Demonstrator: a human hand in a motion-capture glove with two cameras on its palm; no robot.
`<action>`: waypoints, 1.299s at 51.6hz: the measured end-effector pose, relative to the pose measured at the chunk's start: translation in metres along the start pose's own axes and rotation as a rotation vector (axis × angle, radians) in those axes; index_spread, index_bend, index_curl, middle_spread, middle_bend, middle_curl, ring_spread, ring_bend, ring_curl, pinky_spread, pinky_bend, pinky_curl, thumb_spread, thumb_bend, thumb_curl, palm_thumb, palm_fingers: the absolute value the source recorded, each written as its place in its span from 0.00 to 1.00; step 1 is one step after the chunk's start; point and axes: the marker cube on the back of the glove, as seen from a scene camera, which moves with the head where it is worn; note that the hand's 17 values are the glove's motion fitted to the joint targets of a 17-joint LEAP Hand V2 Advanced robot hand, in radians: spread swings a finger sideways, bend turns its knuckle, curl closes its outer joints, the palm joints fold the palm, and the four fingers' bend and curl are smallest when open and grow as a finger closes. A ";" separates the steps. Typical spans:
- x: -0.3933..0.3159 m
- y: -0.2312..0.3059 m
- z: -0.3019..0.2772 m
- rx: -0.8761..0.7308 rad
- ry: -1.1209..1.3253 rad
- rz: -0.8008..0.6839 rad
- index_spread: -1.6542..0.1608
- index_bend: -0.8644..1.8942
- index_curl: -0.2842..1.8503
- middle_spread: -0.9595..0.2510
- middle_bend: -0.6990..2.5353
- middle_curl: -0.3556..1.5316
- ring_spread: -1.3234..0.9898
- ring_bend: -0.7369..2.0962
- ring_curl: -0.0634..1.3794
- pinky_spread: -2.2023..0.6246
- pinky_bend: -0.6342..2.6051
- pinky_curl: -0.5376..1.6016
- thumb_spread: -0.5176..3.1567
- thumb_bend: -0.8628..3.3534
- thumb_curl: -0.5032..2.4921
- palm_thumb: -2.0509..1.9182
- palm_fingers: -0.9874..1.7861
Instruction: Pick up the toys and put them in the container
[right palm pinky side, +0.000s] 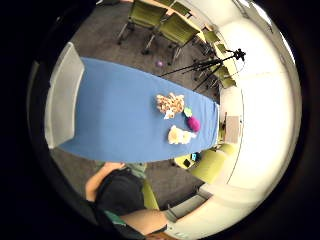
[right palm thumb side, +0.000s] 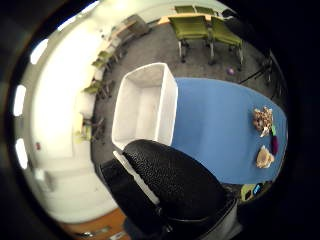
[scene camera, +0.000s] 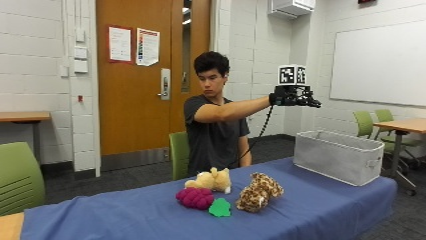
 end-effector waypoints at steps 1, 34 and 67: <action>0.000 0.000 0.000 0.001 -0.001 0.000 0.86 0.38 0.15 0.76 0.29 0.21 0.52 0.33 0.05 0.77 0.31 0.28 0.25 0.17 0.16 0.47 0.44; 0.122 0.048 0.011 0.017 0.045 0.061 0.79 0.38 0.26 0.70 0.29 0.32 0.44 0.34 0.15 0.75 0.32 0.37 0.40 0.17 0.18 0.46 0.40; 0.335 0.125 0.198 -0.107 -0.057 0.284 0.77 0.38 0.31 0.68 0.29 0.37 0.43 0.32 0.18 0.76 0.32 0.40 0.37 0.17 0.19 0.46 0.36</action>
